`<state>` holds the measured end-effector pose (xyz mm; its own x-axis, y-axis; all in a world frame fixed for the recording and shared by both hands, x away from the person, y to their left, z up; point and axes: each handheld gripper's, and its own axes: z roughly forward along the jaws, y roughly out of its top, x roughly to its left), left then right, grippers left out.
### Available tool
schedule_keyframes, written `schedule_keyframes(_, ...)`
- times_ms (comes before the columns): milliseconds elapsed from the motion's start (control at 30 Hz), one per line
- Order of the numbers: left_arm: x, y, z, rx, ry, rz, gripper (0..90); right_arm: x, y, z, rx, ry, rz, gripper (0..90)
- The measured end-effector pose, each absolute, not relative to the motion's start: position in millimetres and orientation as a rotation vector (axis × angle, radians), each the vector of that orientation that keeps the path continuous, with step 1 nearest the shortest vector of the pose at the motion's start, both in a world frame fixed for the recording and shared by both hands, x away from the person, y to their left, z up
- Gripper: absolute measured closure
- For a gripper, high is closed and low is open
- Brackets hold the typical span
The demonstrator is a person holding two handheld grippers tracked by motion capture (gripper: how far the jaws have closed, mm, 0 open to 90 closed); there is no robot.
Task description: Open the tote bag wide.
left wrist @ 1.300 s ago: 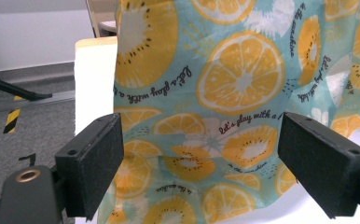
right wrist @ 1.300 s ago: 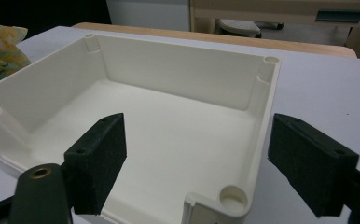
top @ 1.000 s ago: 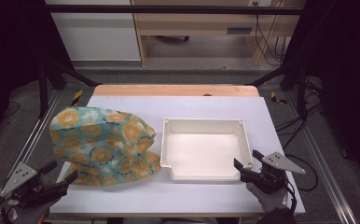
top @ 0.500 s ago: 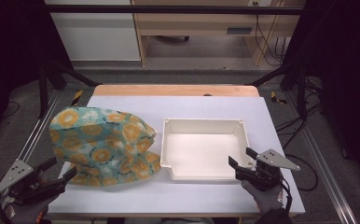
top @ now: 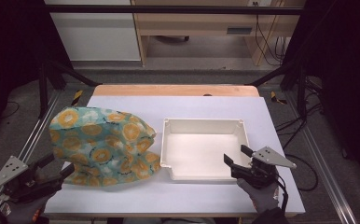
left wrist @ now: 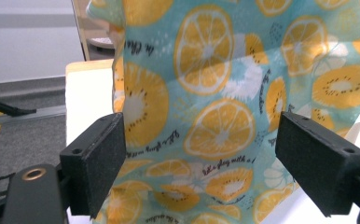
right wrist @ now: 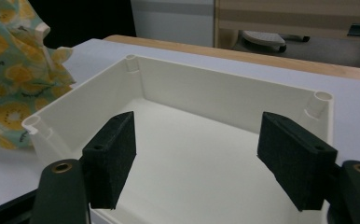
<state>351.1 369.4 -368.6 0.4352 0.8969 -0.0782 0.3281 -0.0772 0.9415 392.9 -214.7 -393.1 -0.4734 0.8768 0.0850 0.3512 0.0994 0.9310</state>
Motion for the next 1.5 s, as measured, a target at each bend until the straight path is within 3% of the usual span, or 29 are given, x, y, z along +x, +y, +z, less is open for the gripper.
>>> schedule_keyframes(1000,363,368,-337,1.614,1.069,0.766,17.3,411,-139,-354,1.029,1.949,1.538,32.7)
schedule_keyframes(1500,379,367,-326,1.598,1.091,0.786,23.7,429,-94,-333,0.964,1.957,1.63,36.3)
